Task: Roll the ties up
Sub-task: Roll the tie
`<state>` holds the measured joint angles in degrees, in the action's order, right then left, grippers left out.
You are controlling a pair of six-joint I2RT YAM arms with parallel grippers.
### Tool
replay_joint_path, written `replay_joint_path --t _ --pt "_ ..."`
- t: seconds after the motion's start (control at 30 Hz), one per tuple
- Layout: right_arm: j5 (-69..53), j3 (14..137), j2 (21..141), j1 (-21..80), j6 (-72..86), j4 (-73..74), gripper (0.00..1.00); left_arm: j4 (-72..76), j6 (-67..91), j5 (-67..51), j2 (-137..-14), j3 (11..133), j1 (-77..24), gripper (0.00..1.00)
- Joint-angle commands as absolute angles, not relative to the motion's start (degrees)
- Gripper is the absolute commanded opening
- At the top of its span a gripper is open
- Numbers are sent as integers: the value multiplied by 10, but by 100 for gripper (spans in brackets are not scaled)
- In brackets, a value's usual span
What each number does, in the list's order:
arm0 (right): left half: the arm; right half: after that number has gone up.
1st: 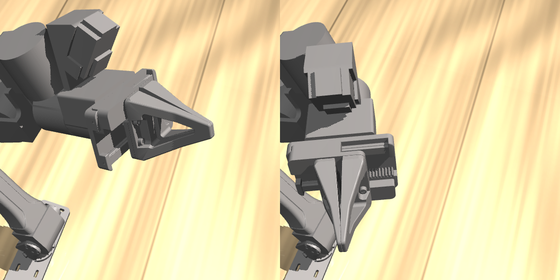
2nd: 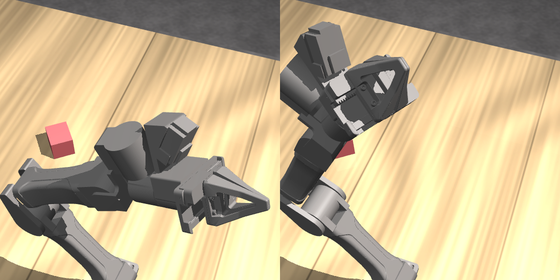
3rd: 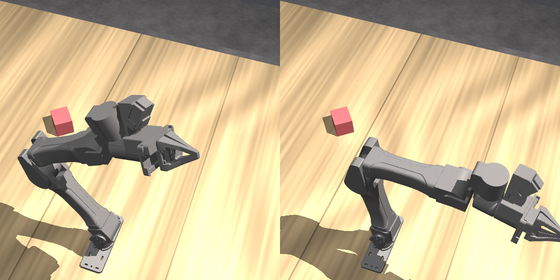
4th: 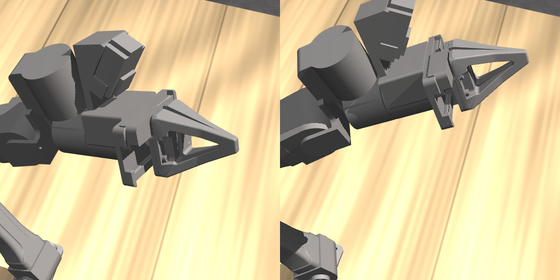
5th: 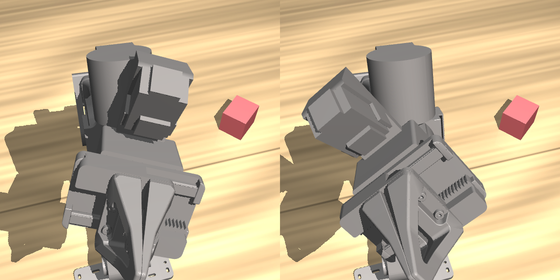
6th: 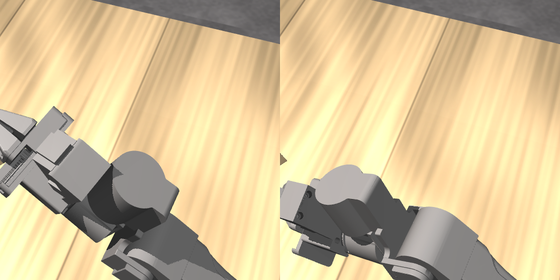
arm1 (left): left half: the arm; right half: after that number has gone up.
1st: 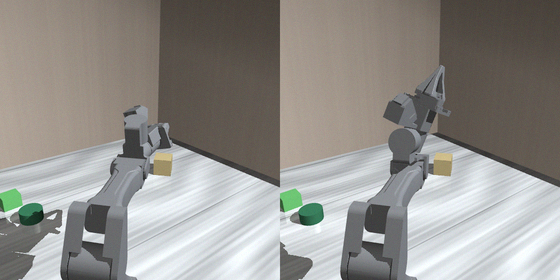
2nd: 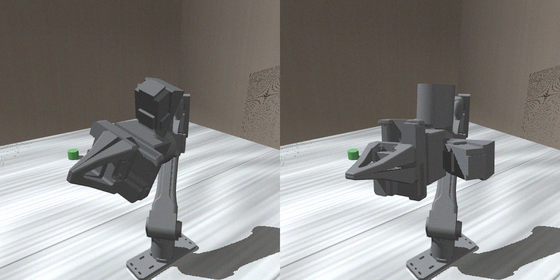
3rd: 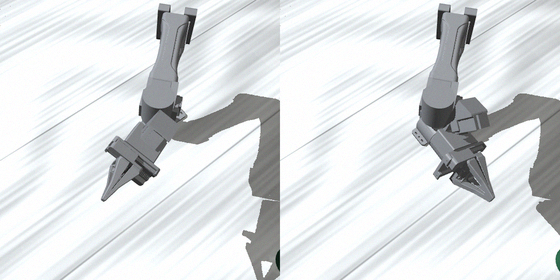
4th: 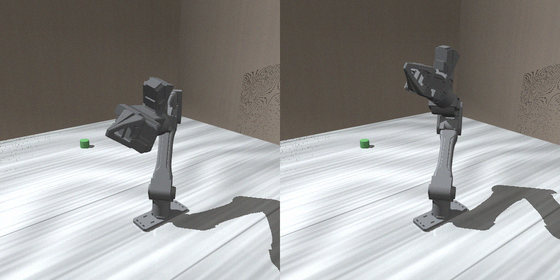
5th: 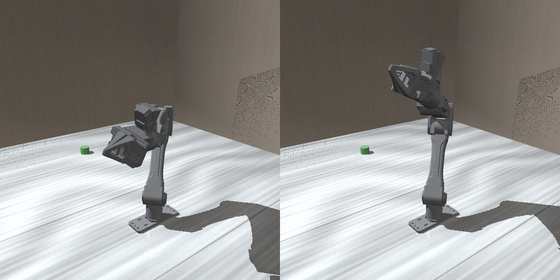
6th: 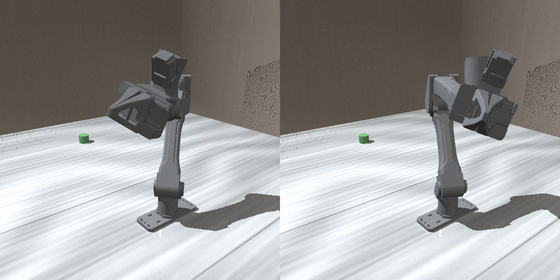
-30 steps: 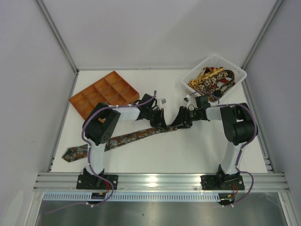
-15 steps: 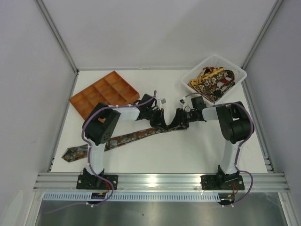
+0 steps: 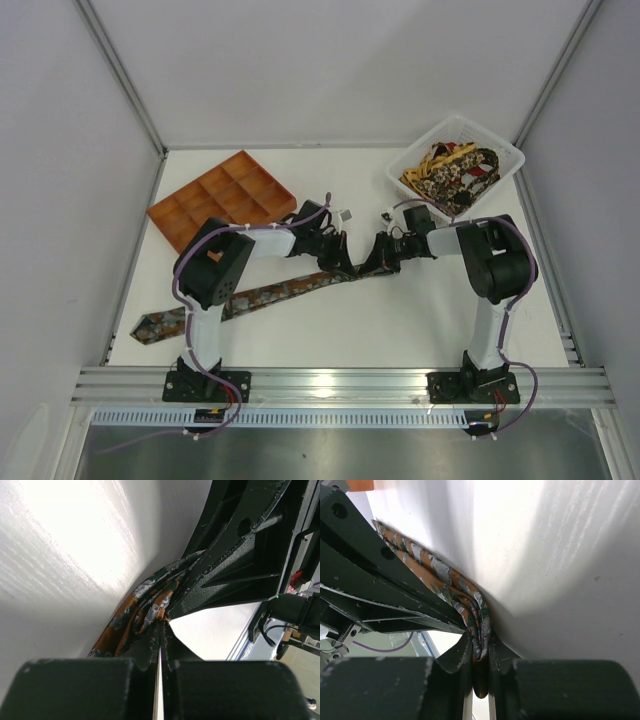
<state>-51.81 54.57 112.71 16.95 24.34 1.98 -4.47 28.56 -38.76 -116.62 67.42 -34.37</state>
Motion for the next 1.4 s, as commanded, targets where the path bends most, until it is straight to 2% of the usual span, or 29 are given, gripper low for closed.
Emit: replay_joint_path --t 0.0,0.07,0.83,1.37 --pt "-469 546 1134 172 216 38 6 -83 270 -341 -1142 645 -337 3" --pt "-471 543 1135 168 212 49 0 -84 270 -341 -1132 645 -332 3" --pt "-468 521 1094 157 193 78 0 -82 286 -348 -1113 676 -325 6" --pt "-470 518 1100 159 196 68 0 -19 332 -395 -1108 662 -329 7"
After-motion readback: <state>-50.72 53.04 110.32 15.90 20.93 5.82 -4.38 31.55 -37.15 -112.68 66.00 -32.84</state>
